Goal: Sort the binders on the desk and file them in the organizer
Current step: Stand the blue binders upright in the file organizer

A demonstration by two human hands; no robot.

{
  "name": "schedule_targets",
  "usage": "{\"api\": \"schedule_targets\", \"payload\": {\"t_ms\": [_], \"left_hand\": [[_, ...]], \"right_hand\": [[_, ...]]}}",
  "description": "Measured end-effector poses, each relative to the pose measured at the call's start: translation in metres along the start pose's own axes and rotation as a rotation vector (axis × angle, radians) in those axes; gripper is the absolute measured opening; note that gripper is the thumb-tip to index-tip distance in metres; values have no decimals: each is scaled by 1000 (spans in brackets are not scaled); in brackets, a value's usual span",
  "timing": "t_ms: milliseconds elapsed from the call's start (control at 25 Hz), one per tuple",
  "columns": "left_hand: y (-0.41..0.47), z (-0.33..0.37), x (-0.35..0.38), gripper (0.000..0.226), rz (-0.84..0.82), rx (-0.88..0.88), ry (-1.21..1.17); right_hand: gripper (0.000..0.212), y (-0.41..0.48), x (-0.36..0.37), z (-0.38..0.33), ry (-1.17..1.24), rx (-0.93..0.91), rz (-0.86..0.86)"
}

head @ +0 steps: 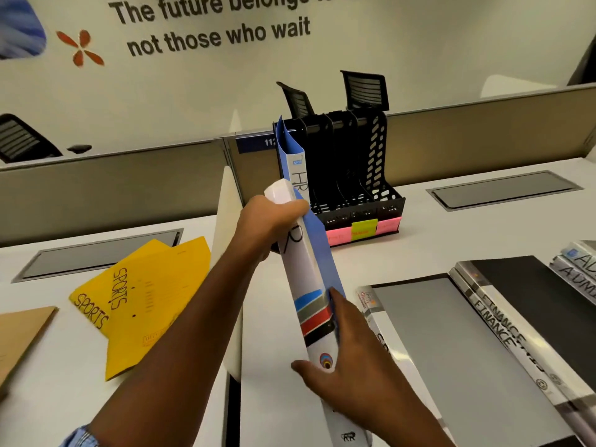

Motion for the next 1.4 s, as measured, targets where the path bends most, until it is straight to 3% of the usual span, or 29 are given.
{"api": "schedule_targets", "payload": {"t_ms": [120,280,400,520,800,1040,1240,1400], "left_hand": [[-9,25,0,62,-100,45,17],[0,50,-12,102,-375,-87,-170],[26,48,-16,97,-453,-290,-404],[44,40,-9,89,-474,-396,-408],[66,85,11,79,-527,-208,-366],[97,167,3,78,-508,-58,-335],[123,202,-13,80,-437,13,-177],[140,221,-33,80,-263,70,-18]], "right_hand": [[98,4,0,2,71,58,156],[85,13,-14,9,157,55,278],[78,22,-28,13,215,0,349],[77,35,-39,18,241,-78,474],[73,94,-70,20,206,-475,807],[66,166,-92,-5,335,-804,712],[71,229,-100,-8,258,-876,588],[75,267,-102,-12,225,-947,507]]}}
Point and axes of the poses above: each hand's wrist, its own y-axis towards the middle knuckle, its own x-axis out of the palm, z = x × y, the point moved 1 cm from there along y, towards the middle knuckle, and after that the axes turned 1 degree about -z, right-handed, at the moved point
